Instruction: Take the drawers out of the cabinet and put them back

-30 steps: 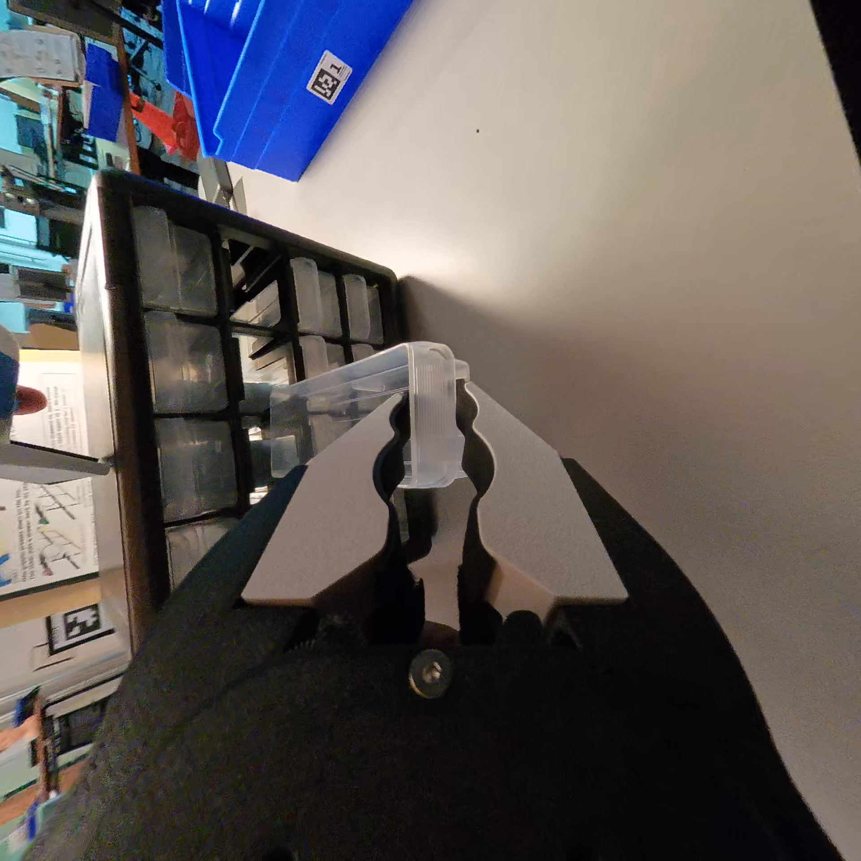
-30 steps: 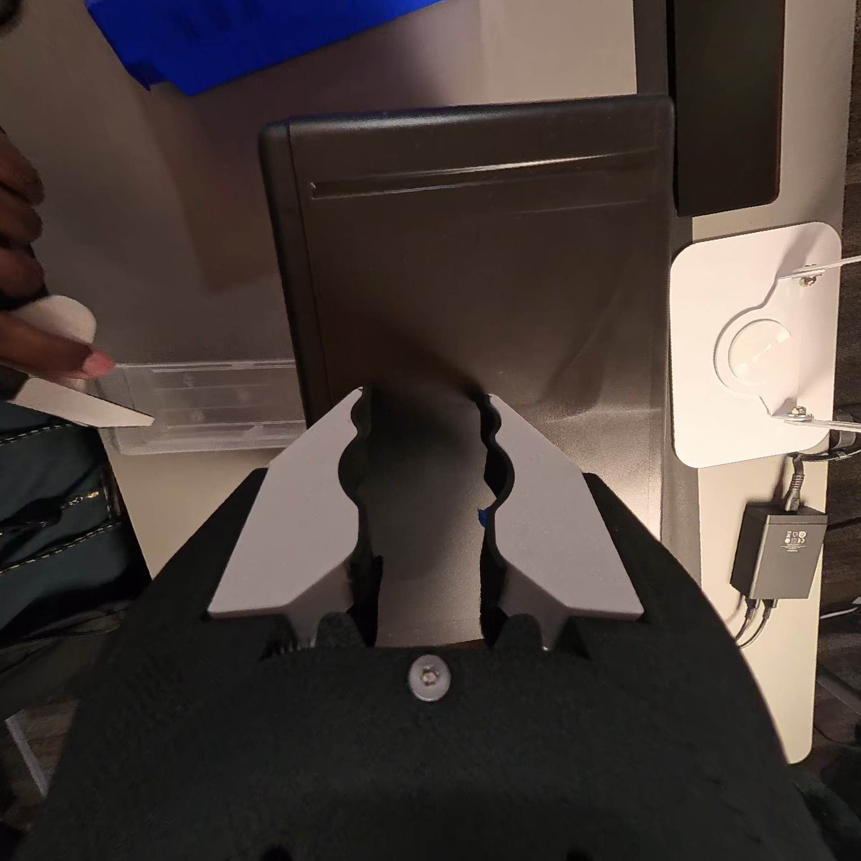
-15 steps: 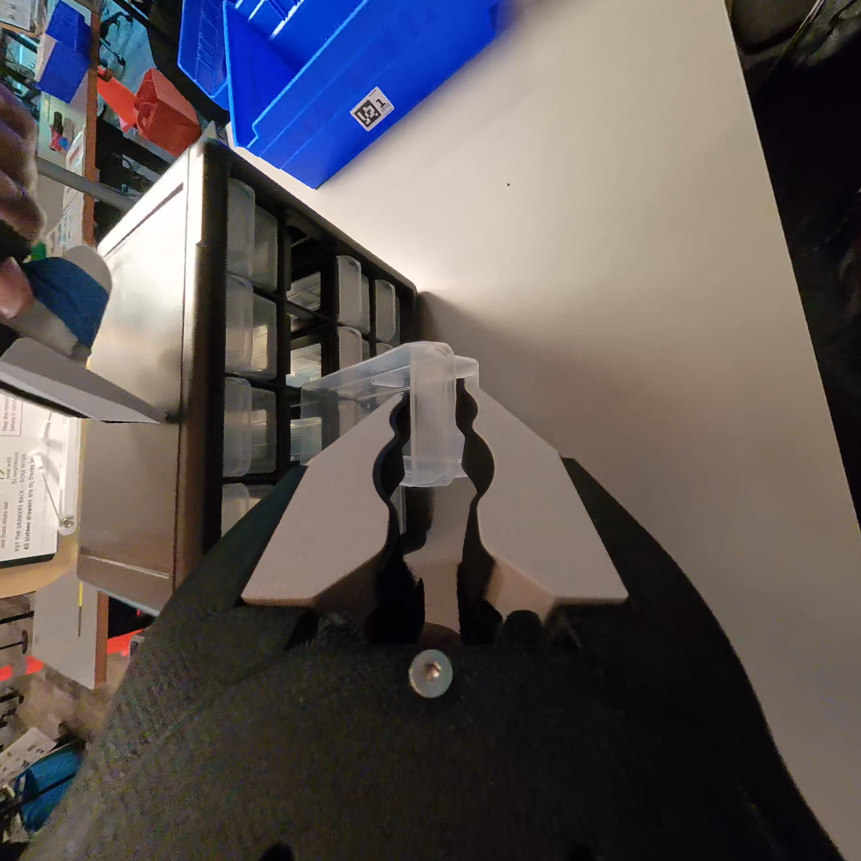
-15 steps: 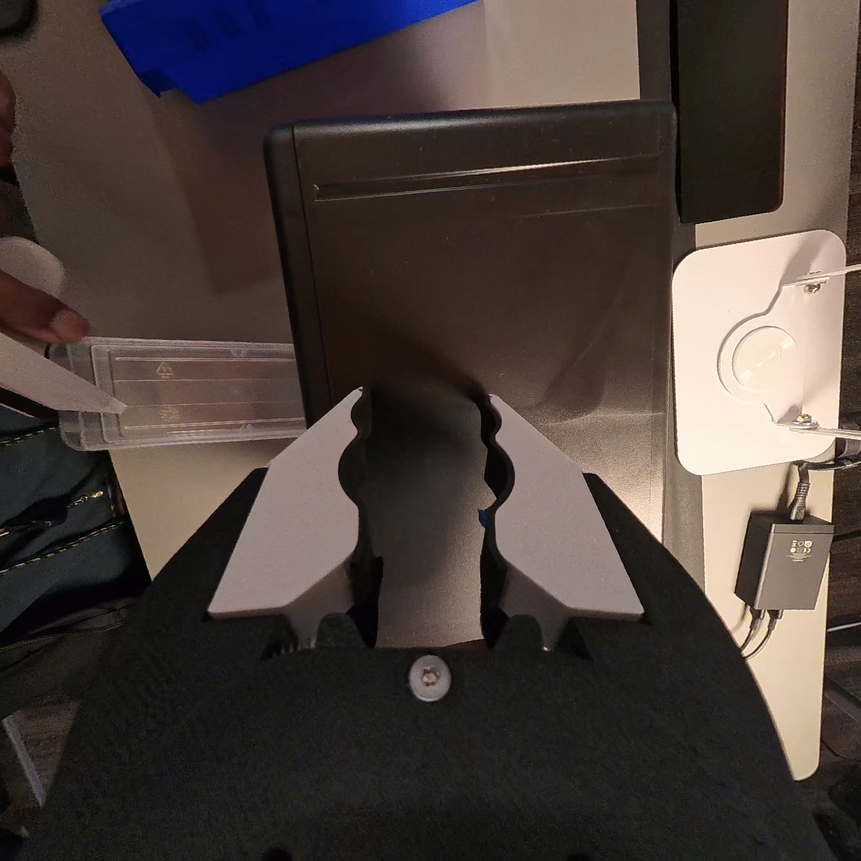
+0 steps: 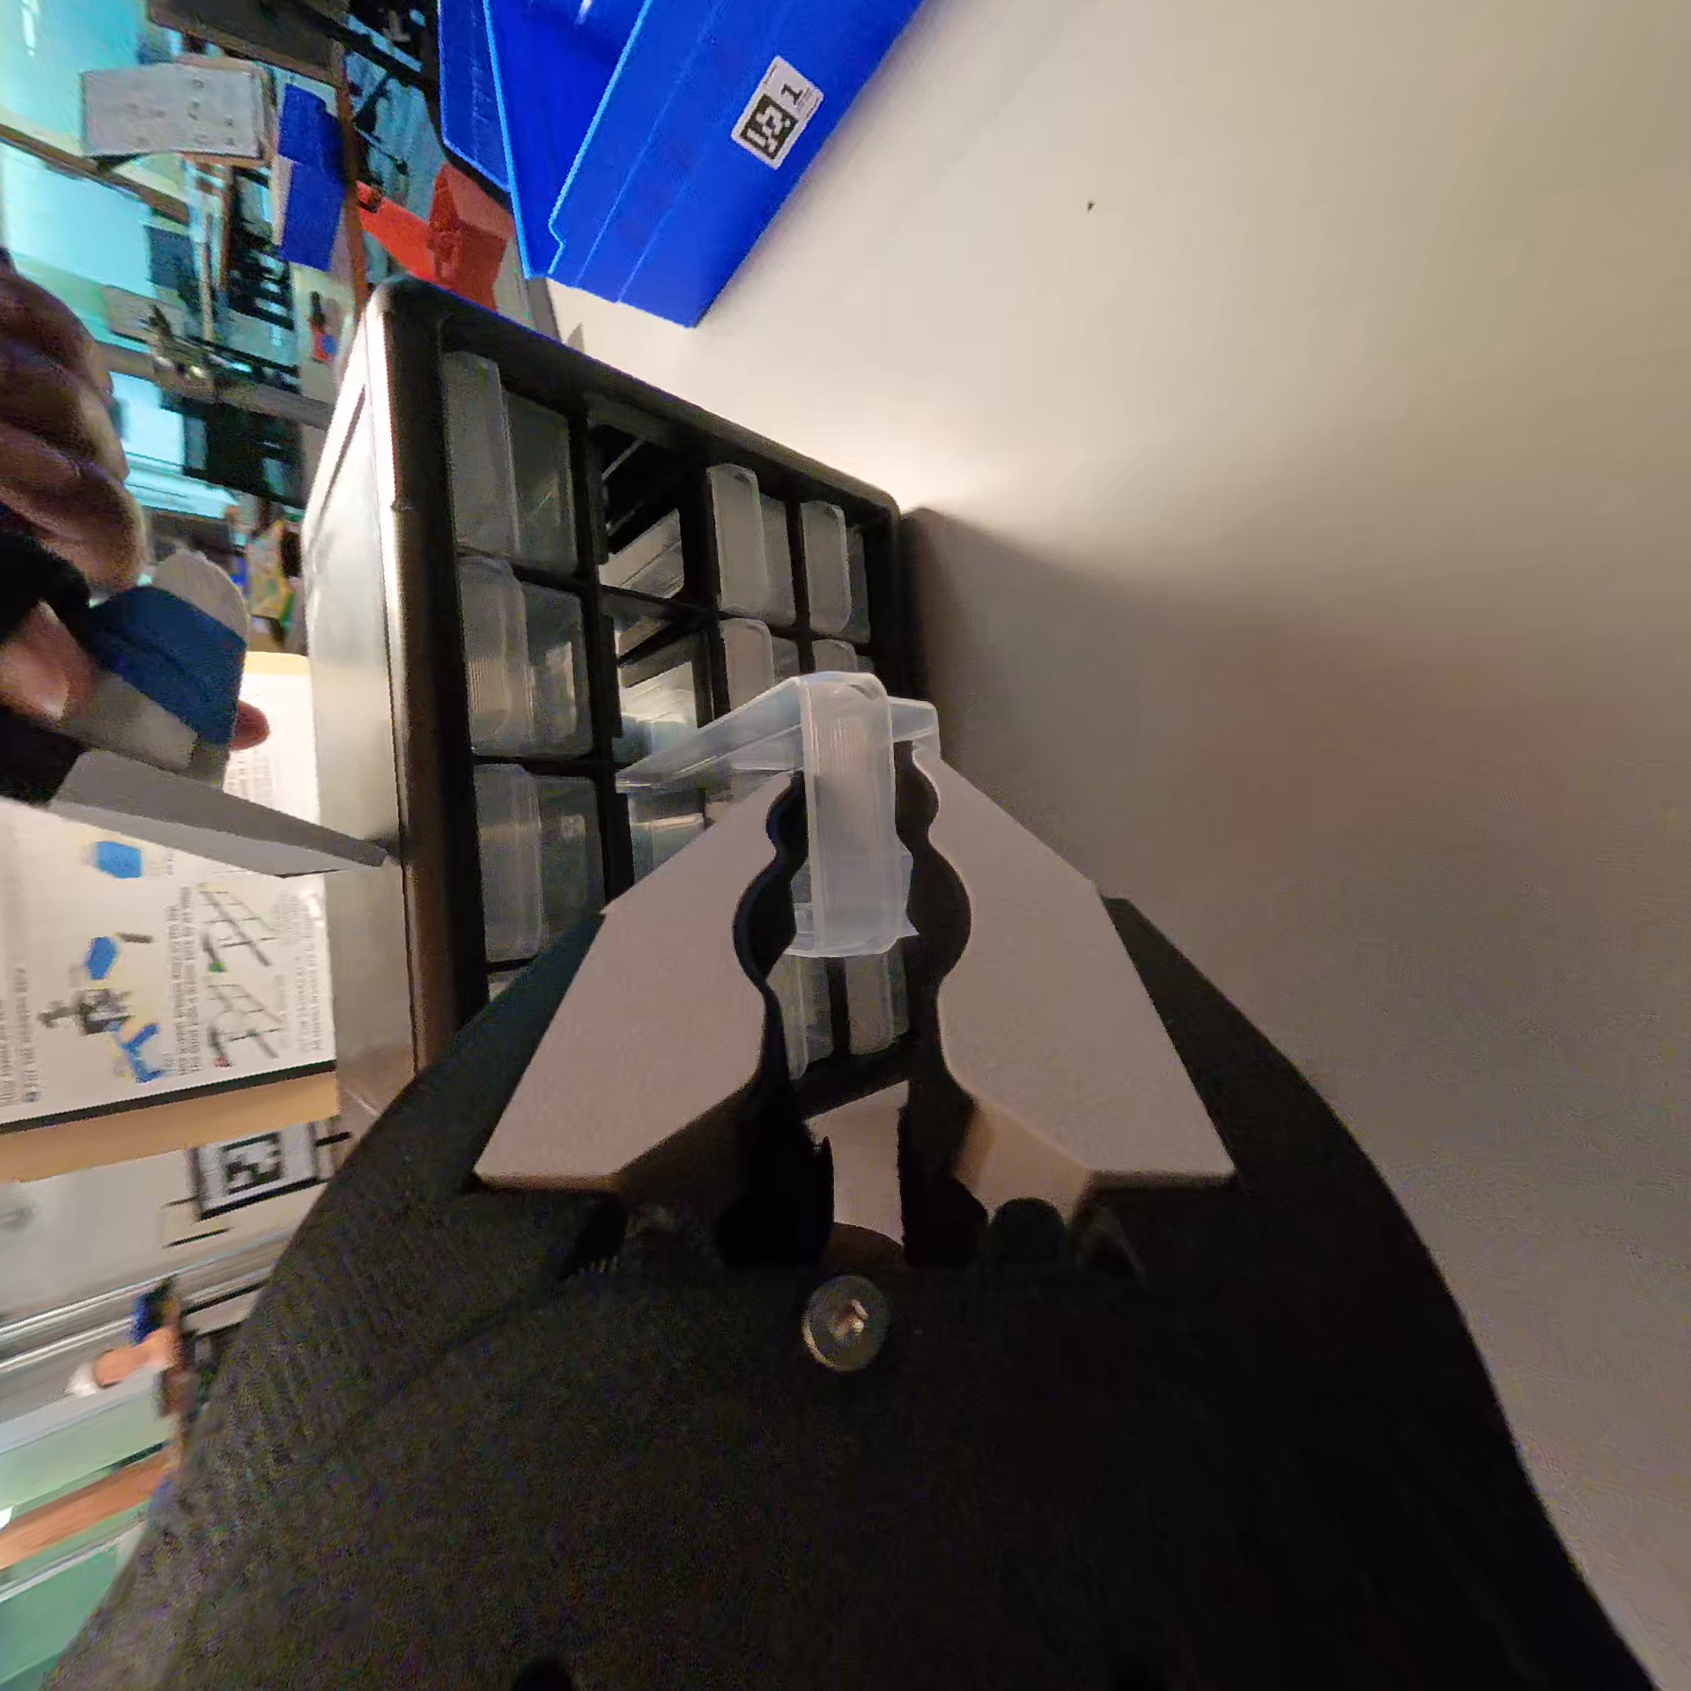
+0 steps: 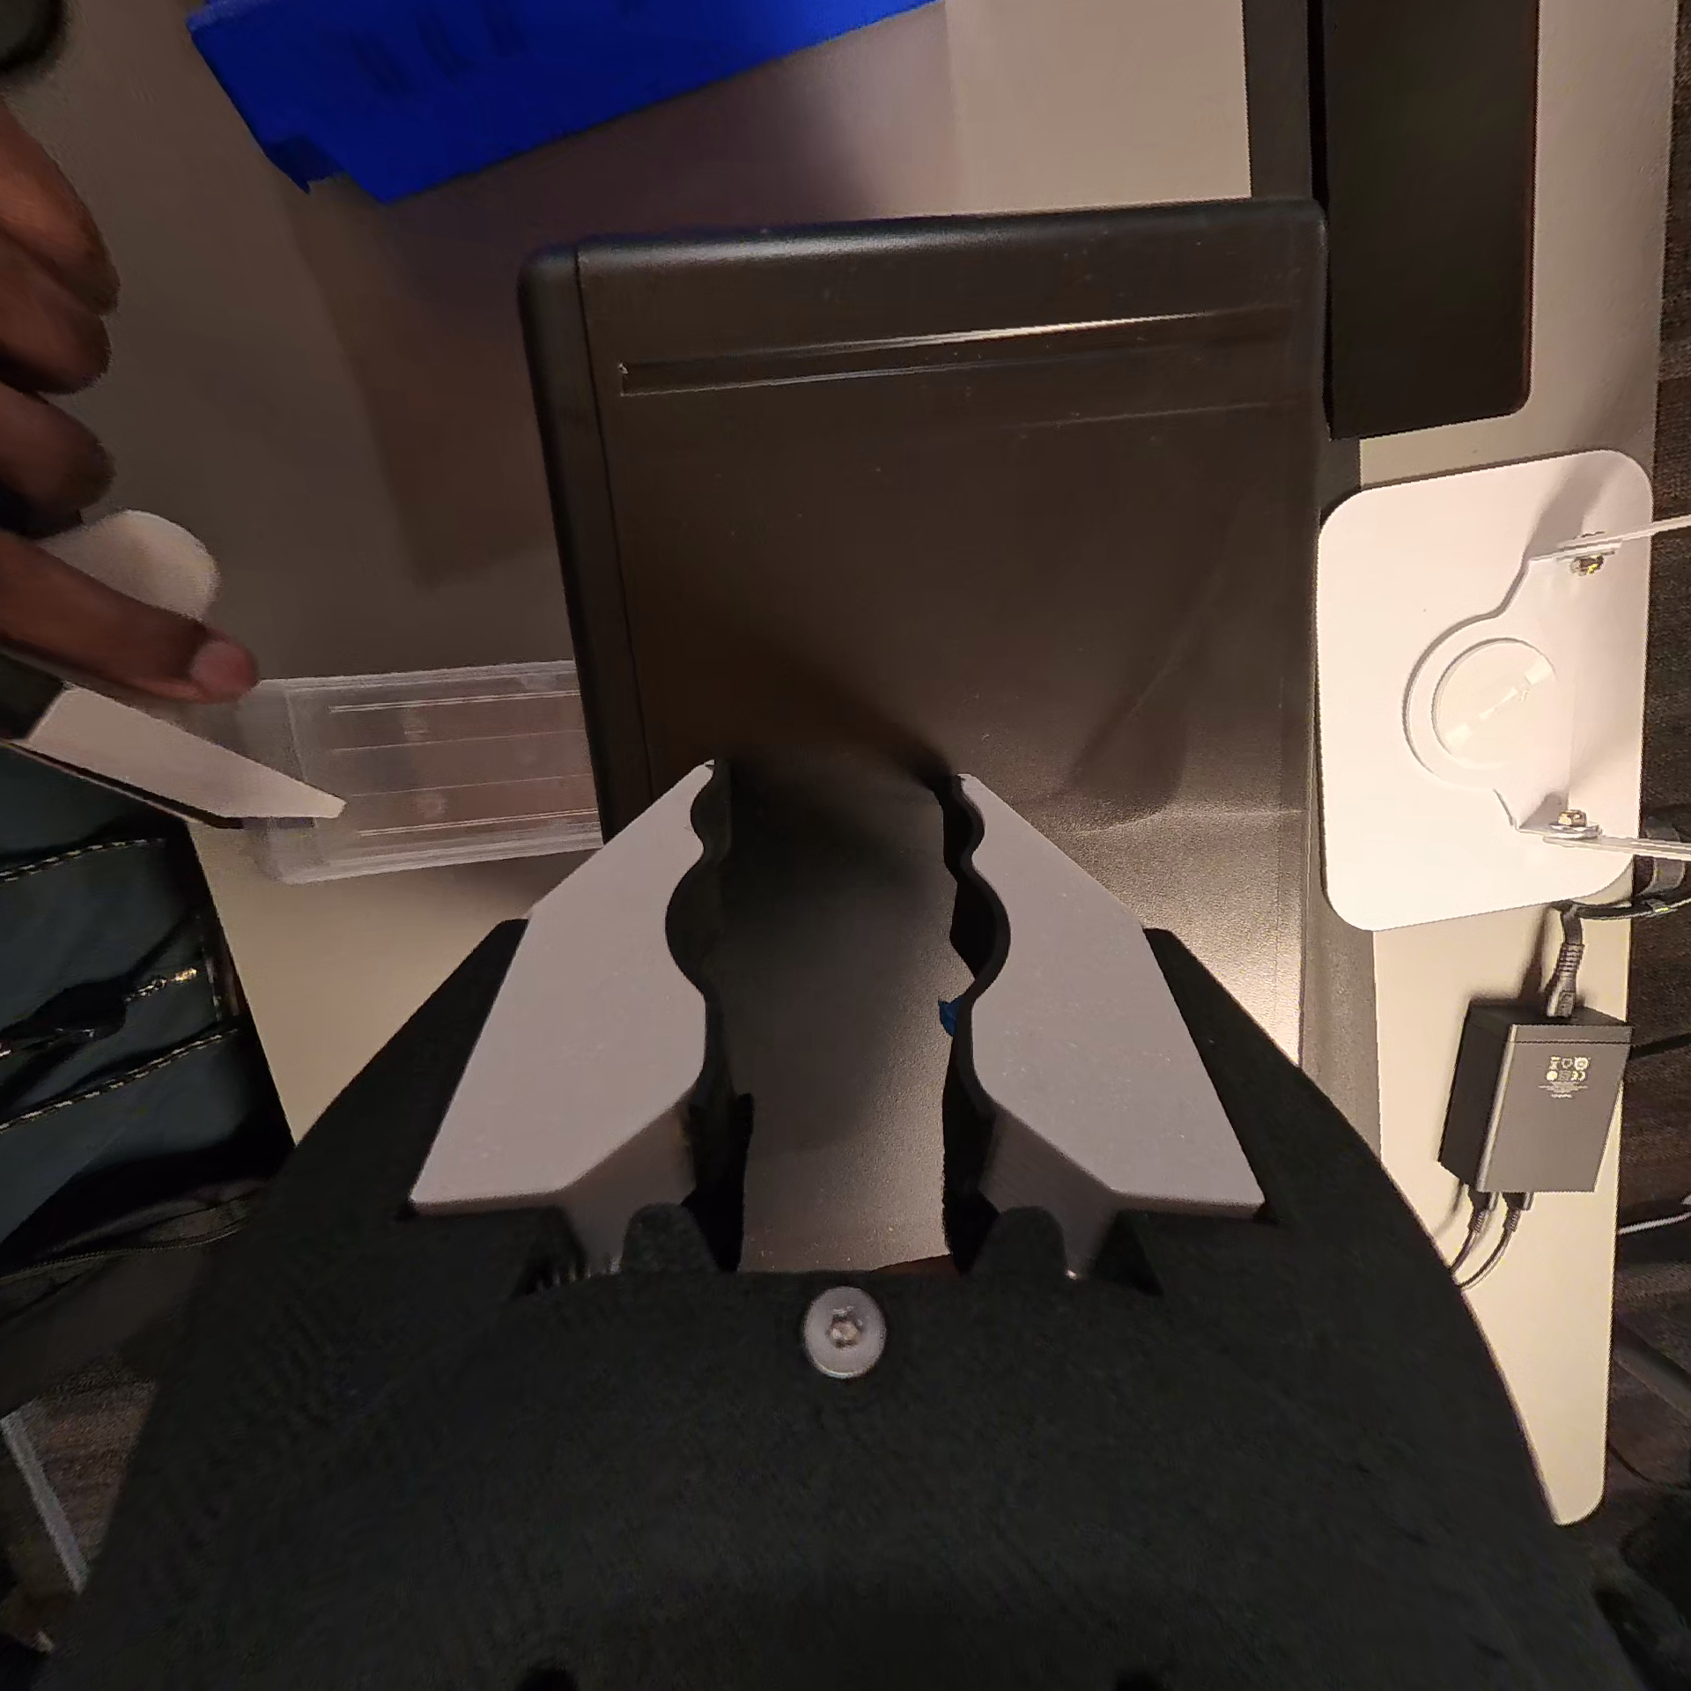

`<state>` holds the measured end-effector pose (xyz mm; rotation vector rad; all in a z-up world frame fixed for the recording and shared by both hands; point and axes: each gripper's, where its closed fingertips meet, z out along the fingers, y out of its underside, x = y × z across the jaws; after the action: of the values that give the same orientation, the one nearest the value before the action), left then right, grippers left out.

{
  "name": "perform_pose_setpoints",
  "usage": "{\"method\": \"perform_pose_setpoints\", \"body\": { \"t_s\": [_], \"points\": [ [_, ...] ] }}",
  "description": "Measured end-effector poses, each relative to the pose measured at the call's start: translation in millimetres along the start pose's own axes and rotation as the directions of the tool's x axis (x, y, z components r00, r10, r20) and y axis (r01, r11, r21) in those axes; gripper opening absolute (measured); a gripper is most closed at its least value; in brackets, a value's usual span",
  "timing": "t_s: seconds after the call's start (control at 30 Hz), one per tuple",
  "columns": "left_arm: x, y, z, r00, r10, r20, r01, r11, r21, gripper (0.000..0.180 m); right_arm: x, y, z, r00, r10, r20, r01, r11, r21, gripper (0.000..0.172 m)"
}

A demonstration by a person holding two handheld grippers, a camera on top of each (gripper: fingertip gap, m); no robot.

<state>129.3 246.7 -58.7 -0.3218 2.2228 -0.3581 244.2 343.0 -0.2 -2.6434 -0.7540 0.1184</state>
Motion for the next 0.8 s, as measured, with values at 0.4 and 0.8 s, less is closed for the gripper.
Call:
{"method": "perform_pose_setpoints", "body": {
  "t_s": [0.4, 0.8],
  "points": [
    [-51, 52, 37, 0.872, 0.188, 0.453, -0.084, 0.967, -0.239, 0.028, 0, 0, 0, 1.0, -0.001, -0.008, 0.001, 1.0, -0.01, 0.049],
    [-32, 56, 54, 0.839, -0.179, 0.513, 0.264, 0.959, -0.098, 0.011, 0, -1, 0, 1.0, -0.008, -0.012, 0.008, 1.0, -0.009, 0.048]
  ]
}}
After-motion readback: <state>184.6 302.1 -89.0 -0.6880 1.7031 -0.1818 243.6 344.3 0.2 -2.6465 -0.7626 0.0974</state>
